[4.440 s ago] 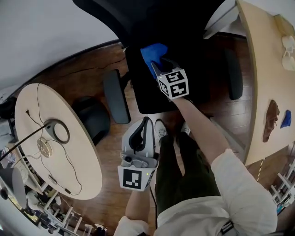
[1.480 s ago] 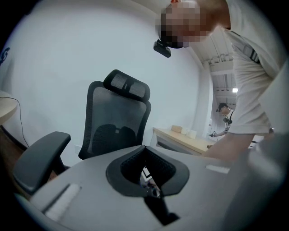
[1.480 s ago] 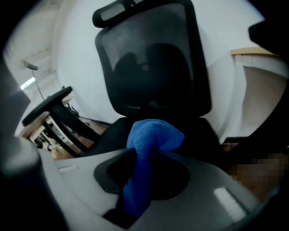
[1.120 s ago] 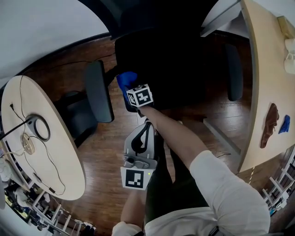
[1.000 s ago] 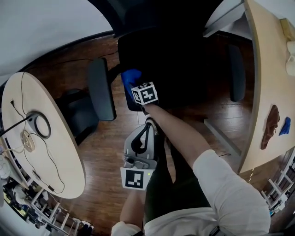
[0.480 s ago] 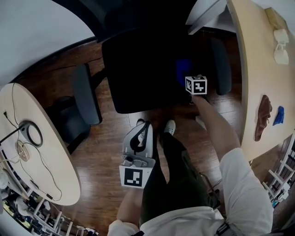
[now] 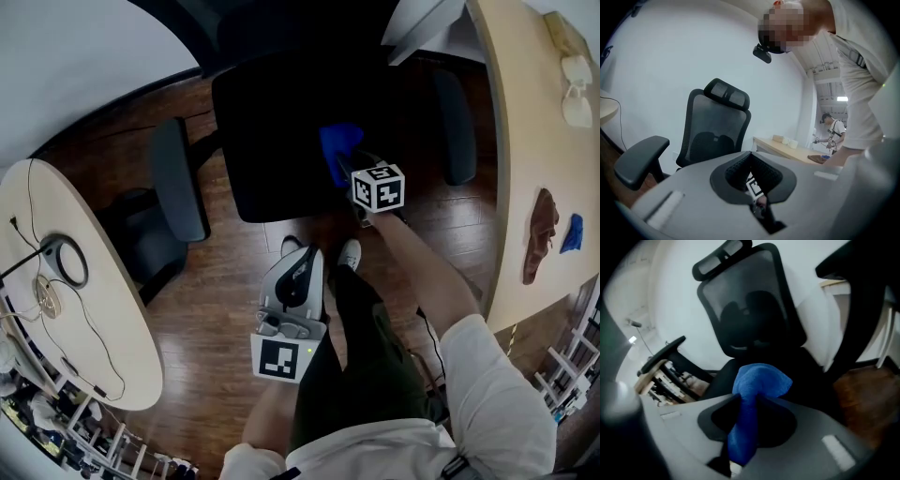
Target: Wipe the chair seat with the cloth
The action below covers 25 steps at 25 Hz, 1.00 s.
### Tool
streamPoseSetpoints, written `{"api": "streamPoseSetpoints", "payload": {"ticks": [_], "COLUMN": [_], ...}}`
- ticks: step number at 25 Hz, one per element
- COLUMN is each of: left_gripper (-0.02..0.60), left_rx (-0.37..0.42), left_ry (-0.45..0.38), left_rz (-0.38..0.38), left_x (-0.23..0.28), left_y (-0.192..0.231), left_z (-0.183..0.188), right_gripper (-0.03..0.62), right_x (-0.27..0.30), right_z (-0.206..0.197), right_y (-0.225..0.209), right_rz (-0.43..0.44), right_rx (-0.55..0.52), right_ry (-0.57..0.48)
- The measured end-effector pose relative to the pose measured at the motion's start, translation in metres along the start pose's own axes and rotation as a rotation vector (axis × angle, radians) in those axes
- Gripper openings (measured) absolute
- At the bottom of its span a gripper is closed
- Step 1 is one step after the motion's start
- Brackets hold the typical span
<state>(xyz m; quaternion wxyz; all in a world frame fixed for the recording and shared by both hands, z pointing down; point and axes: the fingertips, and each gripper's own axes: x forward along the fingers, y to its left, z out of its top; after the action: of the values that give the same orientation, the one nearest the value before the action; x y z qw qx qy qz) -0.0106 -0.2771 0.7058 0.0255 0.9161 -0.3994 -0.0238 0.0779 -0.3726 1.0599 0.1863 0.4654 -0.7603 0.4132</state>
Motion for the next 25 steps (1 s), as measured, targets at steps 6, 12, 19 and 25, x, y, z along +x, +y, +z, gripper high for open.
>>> {"api": "streamPoseSetpoints", "payload": {"ticks": [6,12,19,25], "left_gripper": [0.003,0.003,0.003,0.003], "left_rx": [0.012,0.032,0.042,0.027], "left_ry": [-0.009,0.018,0.014,0.014], "left_rz": [0.02,0.063,0.051,0.016], "left_x": [-0.015,-0.04,-0.043,-0.022], "left_y": [0.004,0.022,0.018,0.002], "left_z": [0.009,0.002,-0.003,-0.004], "right_gripper": [0.094,0.094,0.094,0.094], "right_x": [0.09,0.133,0.053,-0.057], "right_z": [-0.092,-0.142,-0.129,-0.132], "right_y": [0.203,0.22,0.066,-0.123], "right_rz": [0.222,0.182,0.051,-0.179], "right_rx": [0.007,0.06,0.004,-0.008], "right_ry": [0.111,0.174,0.099,0.094]}}
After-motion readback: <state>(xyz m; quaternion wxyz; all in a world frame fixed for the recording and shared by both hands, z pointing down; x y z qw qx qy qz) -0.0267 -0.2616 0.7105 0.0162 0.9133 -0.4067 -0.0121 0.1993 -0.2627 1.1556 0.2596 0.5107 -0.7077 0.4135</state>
